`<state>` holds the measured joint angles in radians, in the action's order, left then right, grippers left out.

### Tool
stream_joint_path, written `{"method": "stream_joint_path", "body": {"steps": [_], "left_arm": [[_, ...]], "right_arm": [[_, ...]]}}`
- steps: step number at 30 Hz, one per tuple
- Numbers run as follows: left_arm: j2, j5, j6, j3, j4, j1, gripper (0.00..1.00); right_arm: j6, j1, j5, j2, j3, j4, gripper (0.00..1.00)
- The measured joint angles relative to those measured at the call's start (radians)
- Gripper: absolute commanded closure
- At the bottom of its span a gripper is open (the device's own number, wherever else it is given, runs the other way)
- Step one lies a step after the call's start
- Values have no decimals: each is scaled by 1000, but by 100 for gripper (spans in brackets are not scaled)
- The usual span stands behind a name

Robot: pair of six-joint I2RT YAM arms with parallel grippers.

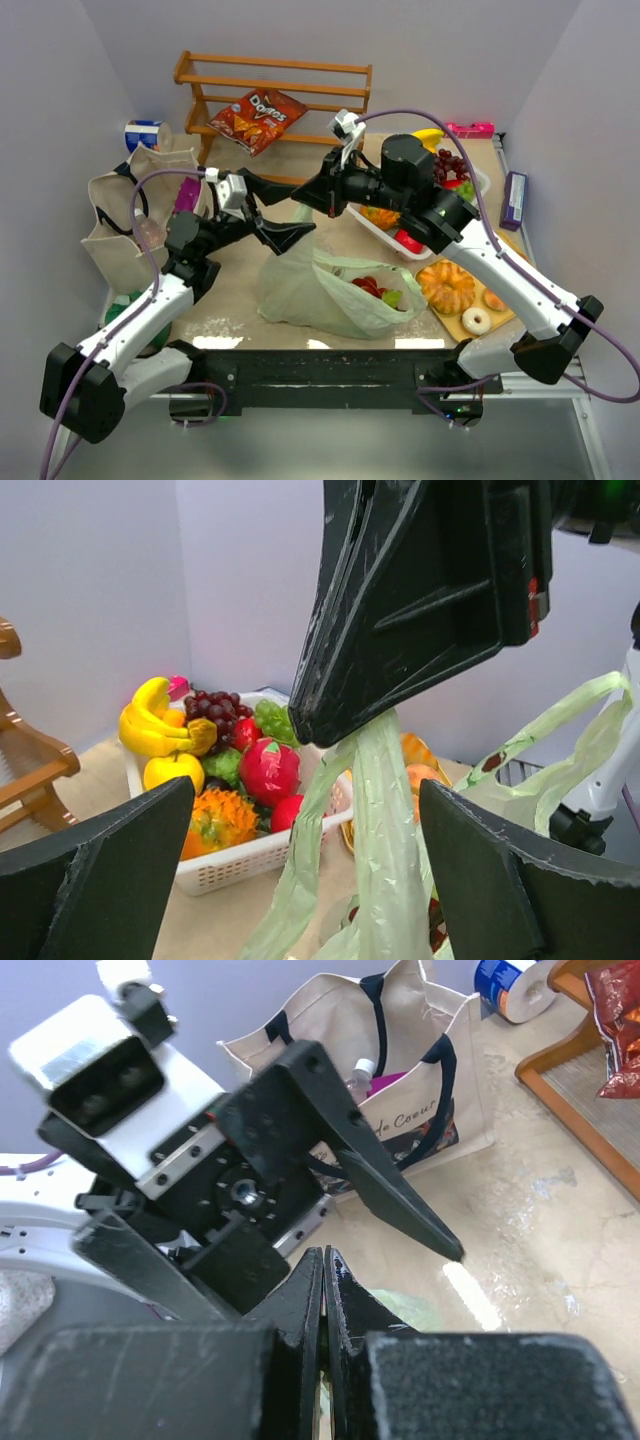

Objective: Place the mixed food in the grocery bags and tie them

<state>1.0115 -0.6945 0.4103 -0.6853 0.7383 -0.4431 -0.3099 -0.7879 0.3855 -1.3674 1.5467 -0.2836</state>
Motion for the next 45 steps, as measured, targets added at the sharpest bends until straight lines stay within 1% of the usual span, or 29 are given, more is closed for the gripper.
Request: {"method": "stream_joint_path", "body": {"steps": [4,7,10,11,14,16,17,19,22,24,25,26,28,29,30,31,32,34,35,36,37,38,41,43,45], "left_arm": [[69,-60,22,0,55,0,2],[122,-106,56,-5,116,0,5],[174,-146,95,-9,179,-1,12],[189,-159,108,-9,198,-4,17],[220,-188,135,-8,243,-26,25],[225,-196,147,-3,253,-56,28],[225,-200,150,6,264,-69,31],[223,-201,154,29,274,-90,33],[212,-198,155,84,278,-101,36],[196,-194,154,116,269,-102,42],[190,-192,154,125,267,-102,45],[183,-191,153,134,267,-102,55],[173,-188,154,143,266,-103,71],[172,-188,154,144,266,-103,87],[172,-187,159,144,266,-104,96],[172,-184,161,144,263,-105,100],[172,-180,163,144,259,-106,100],[167,-159,165,144,235,-107,100],[161,-145,165,143,211,-103,100],[153,-137,165,143,187,-99,100],[140,-126,165,142,151,-86,100],[129,-119,166,138,116,-69,100],[107,-105,162,95,-9,0,100],[107,-98,148,44,-113,46,100],[110,-94,128,-6,-214,84,100]], "right_arm": [[-3,4,16,0,-1,0,100],[-4,5,27,0,-1,0,100],[-5,5,29,0,-1,0,100],[-5,5,29,0,-1,0,100],[-4,5,27,0,-1,0,100],[-4,6,26,0,0,-1,100],[-4,6,26,0,0,-2,100],[-4,8,26,0,0,-4,100],[-3,11,24,-1,2,-9,100],[-2,12,23,-2,3,-12,100],[-3,11,23,-3,3,-12,100],[-2,11,23,-3,3,-14,100],[-3,12,23,-3,3,-15,100],[-3,13,23,-3,3,-15,100],[-3,14,23,-4,3,-15,100],[-2,14,23,-5,3,-15,100],[-1,14,23,-7,3,-16,96],[5,16,17,-10,6,-23,72],[9,17,12,-12,10,-34,59],[14,17,2,-13,15,-44,36],[23,19,-6,-13,21,-55,28],[31,24,-15,-12,29,-66,16],[68,41,-40,0,42,-81,3],[94,59,-55,19,42,-99,1],[123,87,-53,42,42,-109,1]]}}
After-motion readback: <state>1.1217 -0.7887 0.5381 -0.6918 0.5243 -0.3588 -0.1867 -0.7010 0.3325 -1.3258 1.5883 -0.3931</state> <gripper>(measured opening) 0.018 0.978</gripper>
